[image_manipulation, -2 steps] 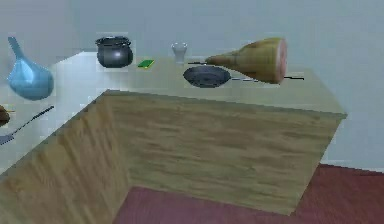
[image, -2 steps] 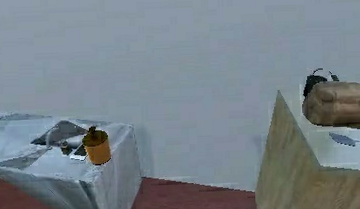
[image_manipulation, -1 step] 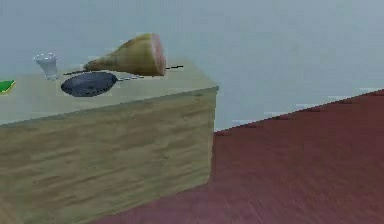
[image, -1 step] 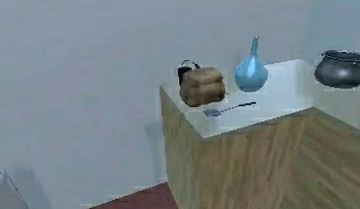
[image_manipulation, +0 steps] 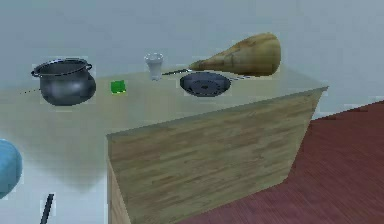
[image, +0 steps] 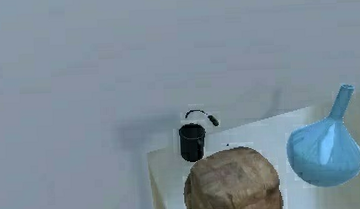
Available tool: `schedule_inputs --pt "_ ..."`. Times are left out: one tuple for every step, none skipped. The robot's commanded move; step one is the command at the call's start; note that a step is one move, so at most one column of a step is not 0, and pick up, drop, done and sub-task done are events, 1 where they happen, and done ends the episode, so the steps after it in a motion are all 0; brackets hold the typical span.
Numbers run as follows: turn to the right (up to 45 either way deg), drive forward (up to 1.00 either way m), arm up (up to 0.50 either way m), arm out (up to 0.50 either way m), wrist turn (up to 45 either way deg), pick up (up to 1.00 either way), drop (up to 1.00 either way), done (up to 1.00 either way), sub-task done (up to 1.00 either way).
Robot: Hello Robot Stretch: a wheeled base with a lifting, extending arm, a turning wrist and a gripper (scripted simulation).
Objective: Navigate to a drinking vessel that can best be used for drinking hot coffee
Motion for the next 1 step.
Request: schedule_inputs --pt "0.0 0.0 0.0 0.0 0.0 0.0 0.0 1.0 0.0"
